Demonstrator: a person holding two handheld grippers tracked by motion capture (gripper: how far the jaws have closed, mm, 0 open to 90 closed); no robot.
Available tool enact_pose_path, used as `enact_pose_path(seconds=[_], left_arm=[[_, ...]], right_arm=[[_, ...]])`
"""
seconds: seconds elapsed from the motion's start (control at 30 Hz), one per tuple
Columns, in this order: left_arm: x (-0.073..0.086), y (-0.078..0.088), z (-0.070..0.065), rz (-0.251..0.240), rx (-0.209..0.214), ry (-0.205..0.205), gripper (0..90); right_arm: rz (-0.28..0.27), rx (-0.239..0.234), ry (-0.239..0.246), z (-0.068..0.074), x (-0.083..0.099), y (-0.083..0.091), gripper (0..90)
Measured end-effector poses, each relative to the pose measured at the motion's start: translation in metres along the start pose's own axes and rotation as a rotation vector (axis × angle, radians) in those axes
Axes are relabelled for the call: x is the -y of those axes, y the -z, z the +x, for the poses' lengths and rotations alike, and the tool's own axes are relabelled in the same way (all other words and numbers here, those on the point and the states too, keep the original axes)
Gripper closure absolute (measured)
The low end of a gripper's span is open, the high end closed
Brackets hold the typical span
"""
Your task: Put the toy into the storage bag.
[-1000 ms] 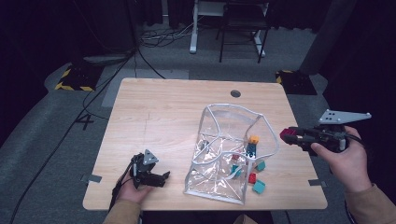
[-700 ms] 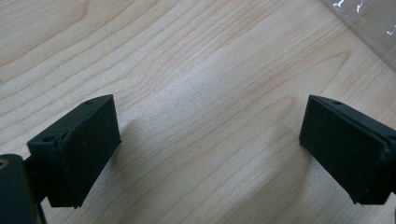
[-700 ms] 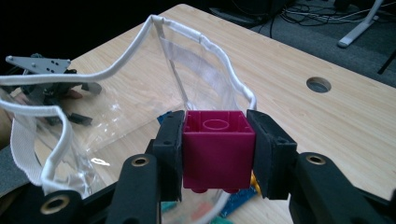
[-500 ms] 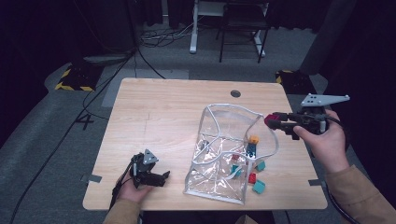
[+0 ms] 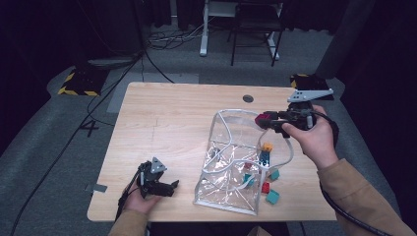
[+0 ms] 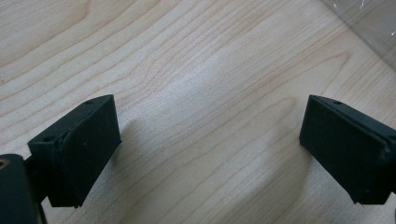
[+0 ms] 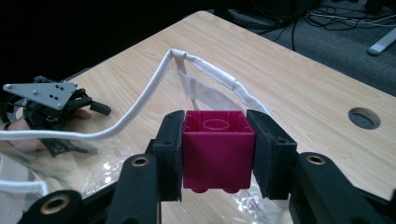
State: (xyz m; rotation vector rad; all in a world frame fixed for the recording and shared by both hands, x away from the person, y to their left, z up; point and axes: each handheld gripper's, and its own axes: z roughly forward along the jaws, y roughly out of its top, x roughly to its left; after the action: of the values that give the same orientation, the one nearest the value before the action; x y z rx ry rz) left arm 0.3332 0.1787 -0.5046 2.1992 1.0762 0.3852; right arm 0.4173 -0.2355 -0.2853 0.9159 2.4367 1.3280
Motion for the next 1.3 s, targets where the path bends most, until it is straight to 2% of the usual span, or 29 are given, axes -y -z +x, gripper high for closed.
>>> enact_pose_path(seconds=[0.3,0.57,0.73,0.87,1.3], left_arm=[[0.000,0.000,0.000,0.000,0.000,0.001,5.3],[0.000,0.000,0.000,-0.001,0.000,0.002,5.3],[0.000,0.000,0.000,-0.001,0.000,0.002,5.3],[0.000,0.000,0.000,-0.001,0.000,0.003,5.3],[0.000,0.000,0.000,-0.001,-0.001,0.002,5.3]], right_arm=[[0.016,-0.010,-0.001,0.004,-0.006,-0.026,59.0],[0.048,-0.022,0.015,0.010,-0.004,-0.046,59.0],[0.089,-0.030,0.019,0.013,0.001,-0.059,59.0],[0.140,-0.023,0.042,0.016,0.006,-0.068,59.0],[0.271,-0.061,0.037,0.020,0.019,-0.090,59.0]])
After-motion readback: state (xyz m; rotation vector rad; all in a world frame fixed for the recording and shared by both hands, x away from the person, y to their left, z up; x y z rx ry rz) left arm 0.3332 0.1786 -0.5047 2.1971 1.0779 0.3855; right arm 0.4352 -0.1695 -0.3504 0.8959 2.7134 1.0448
